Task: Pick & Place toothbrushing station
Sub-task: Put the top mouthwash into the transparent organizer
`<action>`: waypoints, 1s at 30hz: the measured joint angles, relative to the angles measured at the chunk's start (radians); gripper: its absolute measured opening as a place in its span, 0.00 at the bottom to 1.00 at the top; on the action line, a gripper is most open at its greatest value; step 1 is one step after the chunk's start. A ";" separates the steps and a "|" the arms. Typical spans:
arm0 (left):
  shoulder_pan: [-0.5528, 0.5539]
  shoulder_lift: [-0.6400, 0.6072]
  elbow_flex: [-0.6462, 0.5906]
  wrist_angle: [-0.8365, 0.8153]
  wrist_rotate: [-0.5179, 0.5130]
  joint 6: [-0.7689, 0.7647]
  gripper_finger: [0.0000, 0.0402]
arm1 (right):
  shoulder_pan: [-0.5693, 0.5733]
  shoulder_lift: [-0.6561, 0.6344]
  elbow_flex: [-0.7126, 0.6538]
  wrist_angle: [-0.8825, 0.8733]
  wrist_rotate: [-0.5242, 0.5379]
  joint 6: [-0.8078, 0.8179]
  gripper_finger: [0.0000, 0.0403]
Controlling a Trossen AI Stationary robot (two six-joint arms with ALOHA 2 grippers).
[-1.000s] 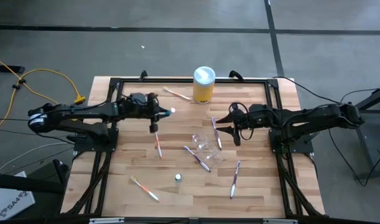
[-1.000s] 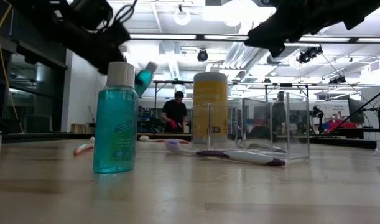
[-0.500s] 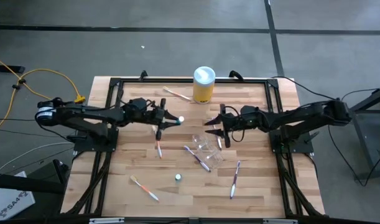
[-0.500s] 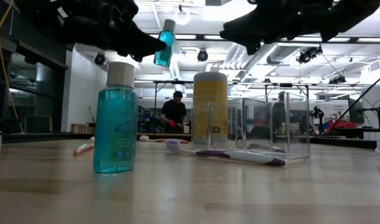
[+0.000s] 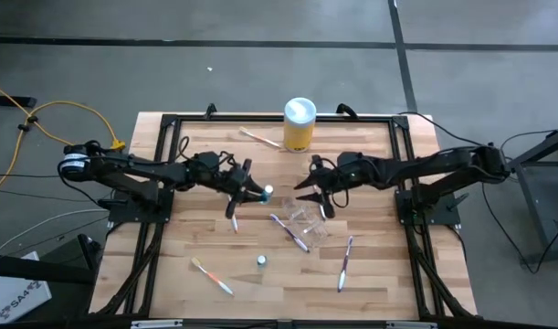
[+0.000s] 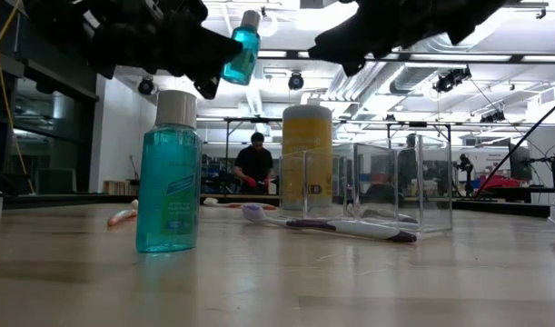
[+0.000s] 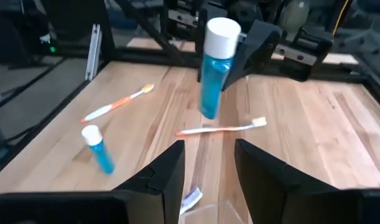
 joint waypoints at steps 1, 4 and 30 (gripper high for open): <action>-0.004 0.000 0.000 -0.001 0.000 0.000 0.16 | 0.000 0.000 0.022 -0.042 0.000 -0.006 0.33; -0.010 0.000 0.000 -0.004 0.000 0.000 0.16 | 0.000 0.000 0.092 -0.153 0.000 -0.008 0.33; 0.006 0.379 0.300 0.014 0.181 0.062 0.15 | 0.012 -0.001 0.195 -0.453 -0.030 0.064 0.33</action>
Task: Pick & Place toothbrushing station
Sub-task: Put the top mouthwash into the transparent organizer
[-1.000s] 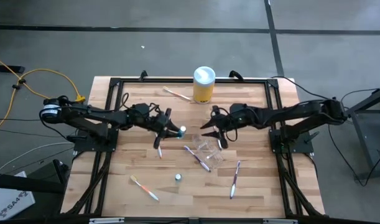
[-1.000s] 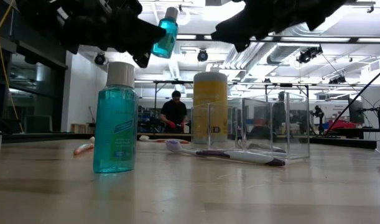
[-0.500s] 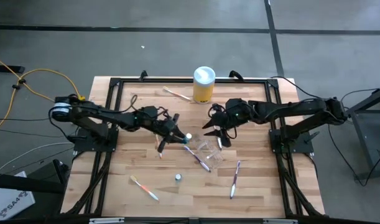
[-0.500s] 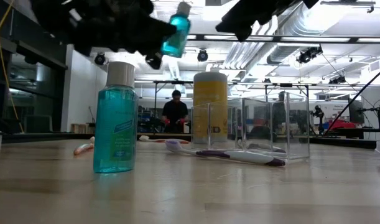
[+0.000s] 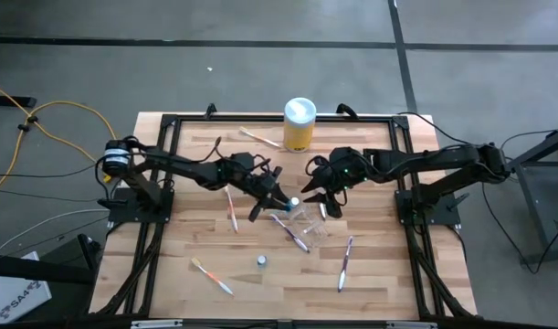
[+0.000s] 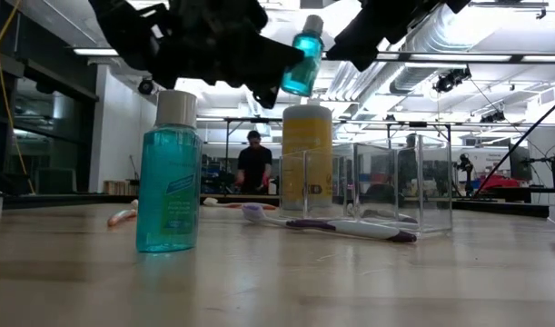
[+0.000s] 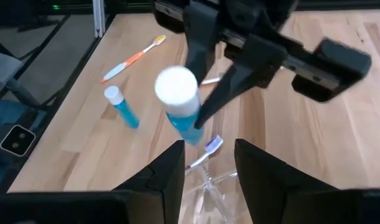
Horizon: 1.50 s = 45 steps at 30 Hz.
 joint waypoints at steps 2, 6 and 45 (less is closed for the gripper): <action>0.007 0.016 0.017 -0.001 0.001 0.004 0.15 | 0.007 0.000 0.000 -0.001 0.000 0.000 0.33; 0.015 0.045 0.052 0.000 0.024 0.008 0.15 | 0.020 0.000 0.000 0.000 0.003 0.000 0.33; 0.010 0.076 0.100 -0.045 0.024 0.044 0.15 | 0.023 0.086 0.001 0.131 -0.049 -0.015 0.33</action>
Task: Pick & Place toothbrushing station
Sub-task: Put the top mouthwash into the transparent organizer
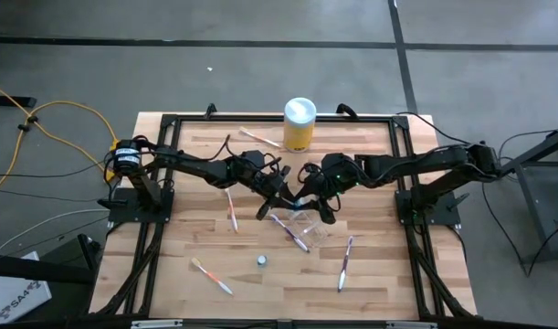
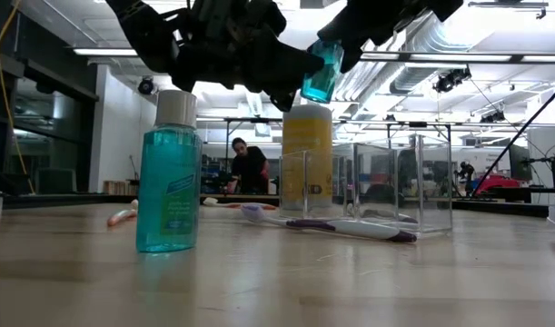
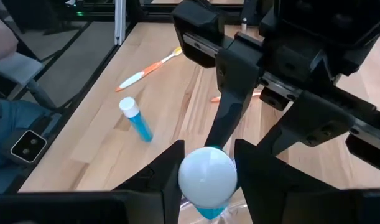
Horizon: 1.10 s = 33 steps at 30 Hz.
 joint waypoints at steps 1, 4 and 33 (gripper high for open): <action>0.000 0.000 0.000 0.000 0.001 0.000 0.15 | 0.000 0.000 0.000 -0.007 0.000 0.001 0.33; 0.000 0.000 0.000 -0.001 0.001 0.000 0.15 | 0.000 0.000 0.000 -0.032 0.000 0.020 0.33; 0.000 0.000 -0.001 -0.010 0.007 0.003 0.17 | 0.019 -0.001 0.062 -0.109 0.056 -0.007 0.25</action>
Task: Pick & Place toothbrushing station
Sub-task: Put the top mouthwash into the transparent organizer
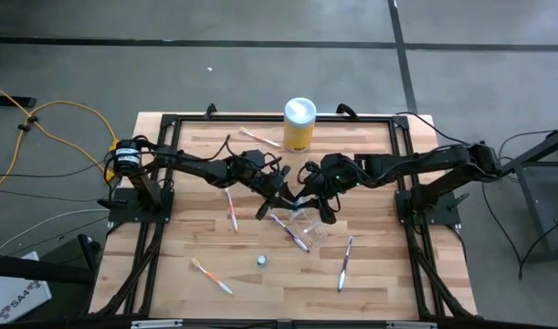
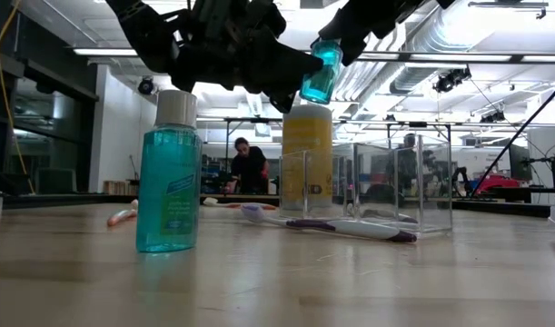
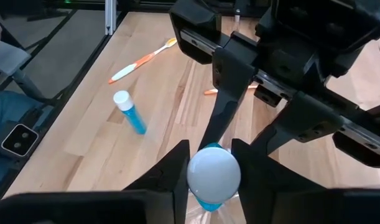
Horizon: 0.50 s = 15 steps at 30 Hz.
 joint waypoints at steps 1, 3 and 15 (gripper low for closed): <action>0.000 0.000 0.000 0.000 -0.002 0.001 0.18 | 0.000 0.000 0.000 -0.001 -0.002 0.000 0.25; 0.000 0.000 0.000 0.000 -0.002 0.001 0.18 | 0.000 0.000 0.000 -0.002 -0.004 -0.001 0.23; 0.000 0.000 -0.001 0.000 -0.005 -0.002 0.18 | 0.000 0.000 0.002 -0.014 -0.004 -0.023 0.22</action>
